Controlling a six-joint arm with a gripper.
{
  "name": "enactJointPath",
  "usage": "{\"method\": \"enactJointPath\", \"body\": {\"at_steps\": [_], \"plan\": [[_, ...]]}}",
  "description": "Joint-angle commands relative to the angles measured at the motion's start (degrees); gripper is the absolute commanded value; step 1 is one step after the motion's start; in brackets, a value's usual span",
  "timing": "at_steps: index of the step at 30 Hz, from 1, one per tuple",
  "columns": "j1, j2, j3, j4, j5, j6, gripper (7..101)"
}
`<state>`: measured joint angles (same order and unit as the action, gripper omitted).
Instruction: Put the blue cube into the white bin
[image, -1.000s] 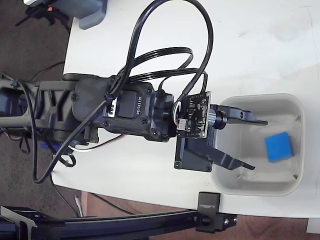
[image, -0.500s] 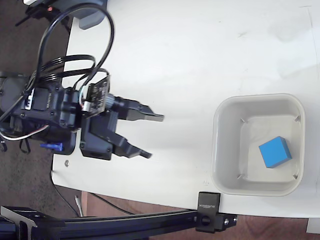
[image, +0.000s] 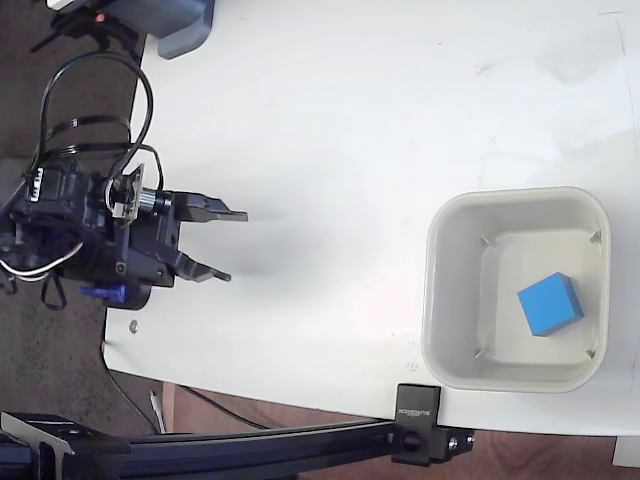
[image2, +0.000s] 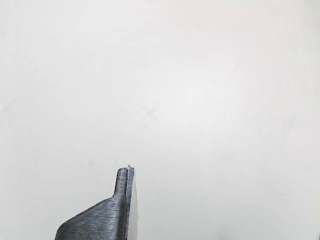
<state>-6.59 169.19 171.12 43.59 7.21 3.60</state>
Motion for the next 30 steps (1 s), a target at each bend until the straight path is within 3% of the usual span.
{"method": "enactJointPath", "body": {"at_steps": [1,7,30], "plan": [[-2.3,5.8,0.2,1.2,3.0,0.5,100.3],[-0.7,5.7,0.3,0.8,-0.5,-1.0,100.3],[-0.7,5.7,0.3,1.0,0.4,-0.4,100.3]]}}
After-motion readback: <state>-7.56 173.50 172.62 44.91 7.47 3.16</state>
